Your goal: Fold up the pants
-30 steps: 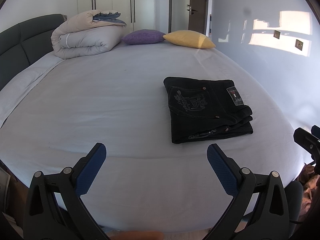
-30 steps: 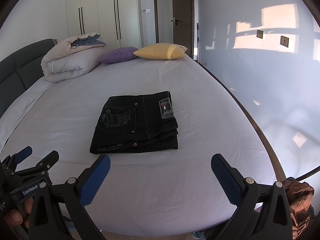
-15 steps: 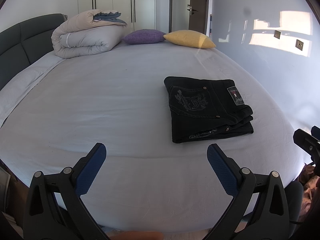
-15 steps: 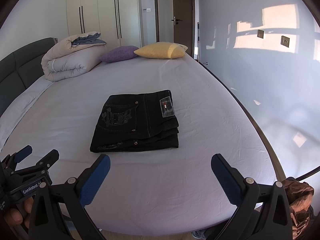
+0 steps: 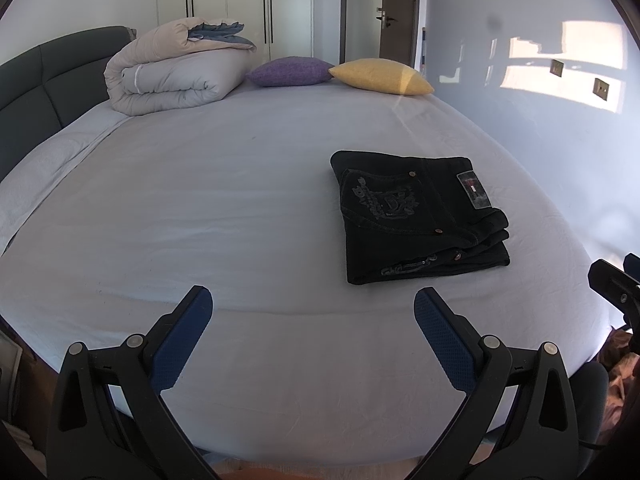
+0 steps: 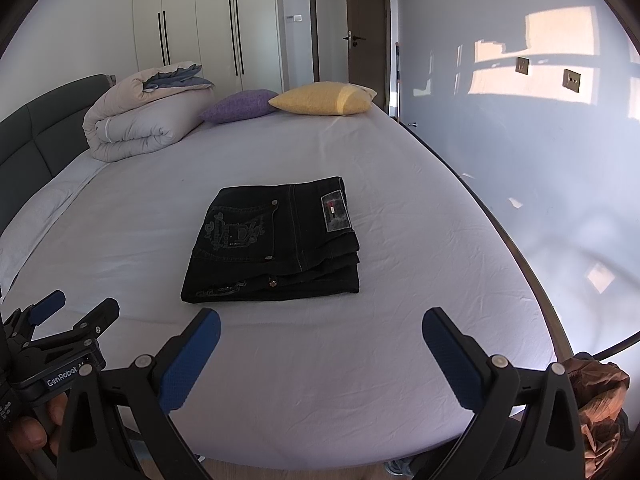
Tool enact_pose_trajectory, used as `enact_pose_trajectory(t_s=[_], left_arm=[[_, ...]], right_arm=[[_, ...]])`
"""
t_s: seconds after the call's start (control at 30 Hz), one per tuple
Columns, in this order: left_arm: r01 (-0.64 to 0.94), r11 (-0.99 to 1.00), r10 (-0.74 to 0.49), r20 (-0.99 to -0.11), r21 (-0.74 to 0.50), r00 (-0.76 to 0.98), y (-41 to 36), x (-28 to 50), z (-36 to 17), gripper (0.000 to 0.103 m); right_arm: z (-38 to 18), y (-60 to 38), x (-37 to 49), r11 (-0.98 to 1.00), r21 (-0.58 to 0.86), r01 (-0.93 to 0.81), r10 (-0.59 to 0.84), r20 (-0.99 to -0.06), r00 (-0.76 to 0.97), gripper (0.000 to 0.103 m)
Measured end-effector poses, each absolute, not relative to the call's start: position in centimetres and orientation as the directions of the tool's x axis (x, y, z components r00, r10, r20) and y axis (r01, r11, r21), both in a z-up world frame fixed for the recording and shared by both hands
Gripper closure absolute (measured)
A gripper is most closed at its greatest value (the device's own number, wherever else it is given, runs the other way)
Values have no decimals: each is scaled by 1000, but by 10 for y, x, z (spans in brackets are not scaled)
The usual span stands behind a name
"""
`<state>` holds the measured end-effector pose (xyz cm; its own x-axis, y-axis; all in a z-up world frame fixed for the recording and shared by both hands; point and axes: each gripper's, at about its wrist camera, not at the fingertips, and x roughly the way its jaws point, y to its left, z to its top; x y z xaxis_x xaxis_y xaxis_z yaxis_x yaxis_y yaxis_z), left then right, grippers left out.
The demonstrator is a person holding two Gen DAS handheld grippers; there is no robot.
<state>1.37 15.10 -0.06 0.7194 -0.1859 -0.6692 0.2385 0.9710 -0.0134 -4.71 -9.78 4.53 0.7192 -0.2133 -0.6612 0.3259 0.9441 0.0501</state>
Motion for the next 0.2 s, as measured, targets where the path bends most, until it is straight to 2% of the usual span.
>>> enact_pose_trajectory(t_s=[0.2], left_arm=[[239, 971, -170, -663, 13, 729, 149, 9, -2, 0]], right_arm=[[42, -96, -47, 945, 53, 324, -208, -668, 715, 0]])
